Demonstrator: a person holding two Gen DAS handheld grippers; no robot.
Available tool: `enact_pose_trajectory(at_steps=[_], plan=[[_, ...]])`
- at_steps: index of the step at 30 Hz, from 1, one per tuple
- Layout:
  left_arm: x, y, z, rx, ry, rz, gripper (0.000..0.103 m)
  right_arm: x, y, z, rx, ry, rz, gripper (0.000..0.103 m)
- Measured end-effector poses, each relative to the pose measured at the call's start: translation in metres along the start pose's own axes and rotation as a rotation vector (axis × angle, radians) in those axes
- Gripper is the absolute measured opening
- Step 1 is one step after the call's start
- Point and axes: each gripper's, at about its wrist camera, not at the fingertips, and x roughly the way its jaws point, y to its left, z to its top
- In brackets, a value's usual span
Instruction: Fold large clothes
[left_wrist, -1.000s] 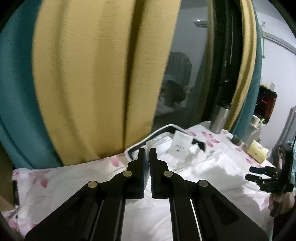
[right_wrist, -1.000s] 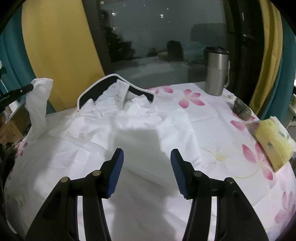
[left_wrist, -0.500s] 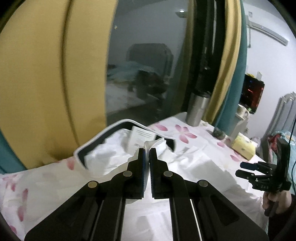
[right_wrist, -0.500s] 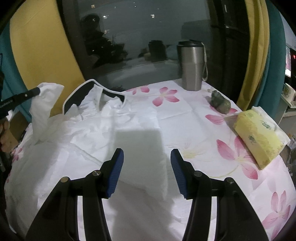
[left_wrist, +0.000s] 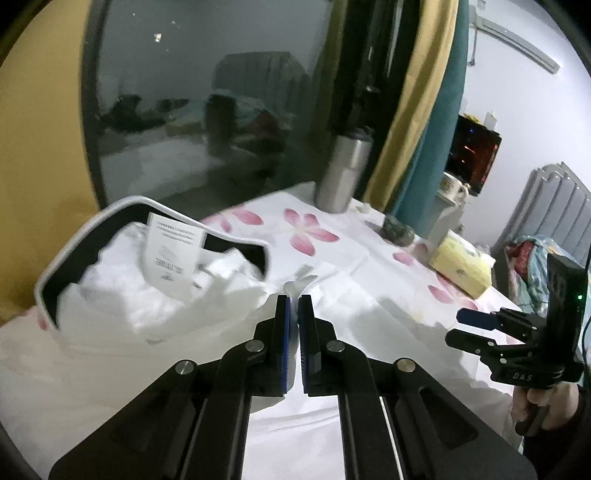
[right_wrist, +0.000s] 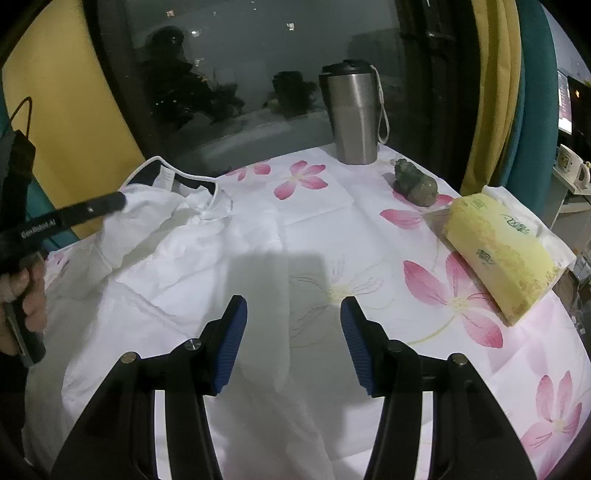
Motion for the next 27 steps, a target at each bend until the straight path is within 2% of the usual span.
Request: enact_pose_trajectory(at_steps=[7,12,13,18,20,24,27], plan=[[0.036,-0.013,-0.021,-0.017,0.097,-0.059,0.006,0.006,-0.004,0.003,0.006,0.013,-0.011,0.053],[0.048,-0.012,-0.037,-0.056,0.18,-0.071,0.006,0.01,0.002,0.007,-0.011,0.03,-0.013,0.053],[0.044,-0.011,-0.041,-0.062,0.181,-0.079,0.006,0.011,0.004,0.008,-0.016,0.034,-0.013,0.053],[0.021,0.0,-0.049,-0.058,0.171,-0.048,0.02,0.029,0.019,0.016,-0.04,0.076,0.018,0.053],[0.004,0.012,-0.049,-0.061,0.152,-0.015,0.032,0.035,0.03,0.02,-0.058,0.087,0.041,0.053],[-0.027,0.038,-0.051,-0.081,0.115,0.018,0.035,0.053,0.058,0.031,-0.117,0.112,0.09,0.053],[-0.05,0.064,-0.057,-0.093,0.096,0.082,0.036,0.076,0.074,0.036,-0.14,0.16,0.12,0.053]])
